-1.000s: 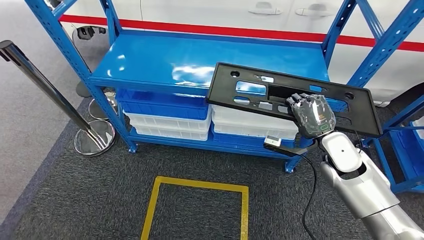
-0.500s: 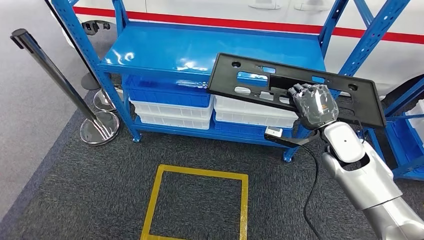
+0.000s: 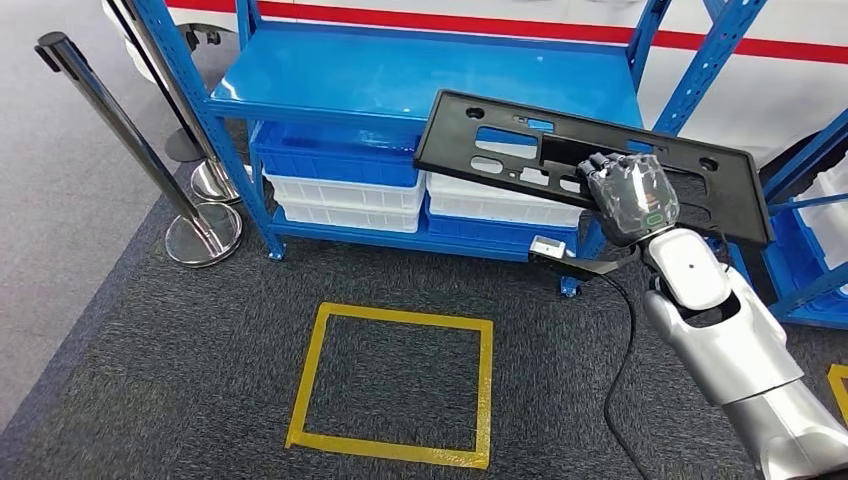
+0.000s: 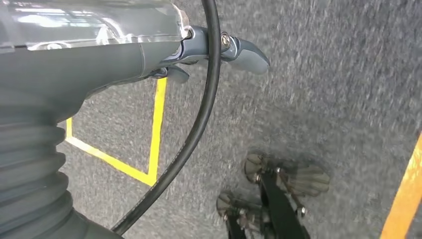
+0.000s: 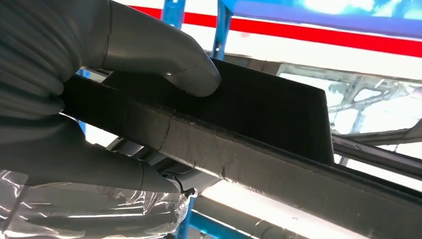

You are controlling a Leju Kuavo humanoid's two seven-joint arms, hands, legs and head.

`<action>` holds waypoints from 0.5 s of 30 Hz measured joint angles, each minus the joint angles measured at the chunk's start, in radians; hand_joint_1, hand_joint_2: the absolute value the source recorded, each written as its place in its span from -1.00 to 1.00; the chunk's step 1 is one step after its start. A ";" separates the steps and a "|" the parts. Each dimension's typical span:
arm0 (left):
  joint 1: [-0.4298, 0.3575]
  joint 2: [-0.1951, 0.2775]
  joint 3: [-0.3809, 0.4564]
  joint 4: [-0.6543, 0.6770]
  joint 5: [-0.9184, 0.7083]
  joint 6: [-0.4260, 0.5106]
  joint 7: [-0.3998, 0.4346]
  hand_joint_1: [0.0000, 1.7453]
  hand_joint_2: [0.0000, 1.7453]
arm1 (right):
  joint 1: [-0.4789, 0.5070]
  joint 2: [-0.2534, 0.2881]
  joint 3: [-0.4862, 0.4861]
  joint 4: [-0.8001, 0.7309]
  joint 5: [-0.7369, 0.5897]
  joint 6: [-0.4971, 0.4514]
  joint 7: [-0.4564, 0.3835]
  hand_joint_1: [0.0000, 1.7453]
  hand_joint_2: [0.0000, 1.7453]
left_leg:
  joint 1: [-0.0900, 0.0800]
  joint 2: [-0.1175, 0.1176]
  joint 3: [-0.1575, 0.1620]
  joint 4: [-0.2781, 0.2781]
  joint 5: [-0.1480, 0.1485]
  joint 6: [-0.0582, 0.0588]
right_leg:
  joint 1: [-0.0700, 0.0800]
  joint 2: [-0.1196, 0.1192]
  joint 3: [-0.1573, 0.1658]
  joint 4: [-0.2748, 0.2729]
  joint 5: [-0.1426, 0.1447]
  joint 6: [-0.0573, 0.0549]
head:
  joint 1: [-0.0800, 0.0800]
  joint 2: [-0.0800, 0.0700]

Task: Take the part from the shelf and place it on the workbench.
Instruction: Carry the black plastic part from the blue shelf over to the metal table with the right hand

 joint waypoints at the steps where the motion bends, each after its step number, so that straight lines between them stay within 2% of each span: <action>1: 0.001 0.000 0.000 0.000 0.000 0.000 0.002 -1.00 1.00 | -0.002 0.001 0.002 0.002 -0.001 0.002 0.000 0.92 1.00 | 0.001 -0.001 -0.006 0.007 -0.011 -0.007 | -0.003 -0.002 -0.008 -0.002 0.010 -0.006 | 0.000 0.000; 2: 0.001 0.000 0.000 0.000 0.001 0.000 0.003 -1.00 1.00 | -0.003 0.003 0.003 0.004 -0.002 0.005 0.000 0.92 1.00 | 0.002 -0.003 -0.016 0.029 -0.041 -0.013 | -0.006 -0.005 -0.017 -0.004 0.022 -0.013 | 0.000 0.000; 3: 0.001 0.000 0.000 0.000 0.002 0.000 0.004 -1.00 1.00 | -0.005 0.005 0.005 0.005 -0.002 0.008 0.000 0.92 1.00 | 0.005 -0.003 -0.030 0.072 -0.088 -0.019 | -0.008 -0.007 -0.029 -0.005 0.034 -0.018 | 0.000 0.000; 5: 0.002 0.000 0.000 0.000 0.002 0.000 0.004 -1.00 1.00 | -0.006 0.009 0.007 0.008 -0.004 0.013 0.001 0.92 1.00 | 0.010 -0.003 -0.062 0.202 -0.181 -0.028 | -0.008 -0.007 -0.057 -0.002 0.056 -0.023 | 0.000 0.000; 6: 0.002 0.000 0.000 0.000 0.003 0.000 0.004 -1.00 1.00 | -0.006 0.010 0.009 0.009 -0.004 0.014 0.001 0.92 1.00 | 0.012 -0.003 -0.070 0.259 -0.200 -0.031 | -0.008 -0.007 -0.073 0.001 0.067 -0.022 | 0.000 0.000; 7: 0.002 0.000 0.000 0.000 0.003 0.000 0.004 -1.00 1.00 | -0.006 0.010 0.011 0.010 -0.004 0.014 0.002 0.92 1.00 | 0.015 -0.003 -0.065 0.290 -0.194 -0.033 | -0.008 -0.007 -0.089 0.005 0.077 -0.020 | 0.000 0.000; 8: 0.001 -0.001 0.000 0.000 0.003 0.000 0.004 -1.00 1.00 | -0.005 0.011 0.012 0.011 -0.004 0.014 0.002 0.92 1.00 | 0.017 -0.003 -0.044 0.288 -0.170 -0.035 | -0.009 -0.007 -0.106 0.010 0.086 -0.018 | 0.000 0.000; 9: 0.000 -0.001 0.000 0.000 0.003 0.000 0.004 -1.00 1.00 | -0.006 0.011 0.013 0.012 -0.004 0.014 0.002 0.92 1.00 | 0.019 -0.003 -0.006 0.248 -0.141 -0.036 | -0.010 -0.007 -0.121 0.016 0.093 -0.014 | 0.000 0.000; 10: -0.001 -0.001 0.000 0.000 0.003 0.000 0.004 -1.00 1.00 | -0.006 0.011 0.014 0.012 -0.004 0.014 0.002 0.92 1.00 | 0.021 -0.004 0.042 0.184 -0.128 -0.036 | -0.010 -0.007 -0.135 0.022 0.100 -0.009 | 0.000 0.000; 11: -0.002 -0.001 0.000 0.000 0.003 0.000 0.004 -1.00 1.00 | -0.007 0.011 0.014 0.012 -0.004 0.014 0.002 0.92 1.00 | 0.020 -0.006 0.093 0.110 -0.131 -0.034 | -0.010 -0.007 -0.145 0.029 0.106 -0.004 | 0.000 0.000; 12: -0.002 0.000 0.000 0.000 0.003 0.000 0.004 -1.00 1.00 | -0.009 0.011 0.014 0.012 -0.004 0.014 0.002 0.92 1.00 | 0.019 -0.008 0.130 0.054 -0.141 -0.030 | -0.010 -0.007 -0.152 0.032 0.112 0.002 | 0.000 0.000; 13: -0.002 0.000 0.000 0.000 0.003 0.000 0.004 -1.00 1.00 | -0.010 0.011 0.014 0.012 -0.004 0.014 0.003 0.92 1.00 | 0.016 -0.010 0.149 0.020 -0.153 -0.026 | -0.010 -0.008 -0.156 0.032 0.121 0.008 | 0.000 0.000; 15: -0.001 0.000 0.000 0.000 0.004 0.000 0.004 -1.00 1.00 | -0.012 0.012 0.015 0.012 -0.005 0.014 0.003 0.92 1.00 | 0.014 -0.010 0.145 0.008 -0.144 -0.013 | -0.010 -0.007 -0.161 0.027 0.138 0.020 | 0.000 0.000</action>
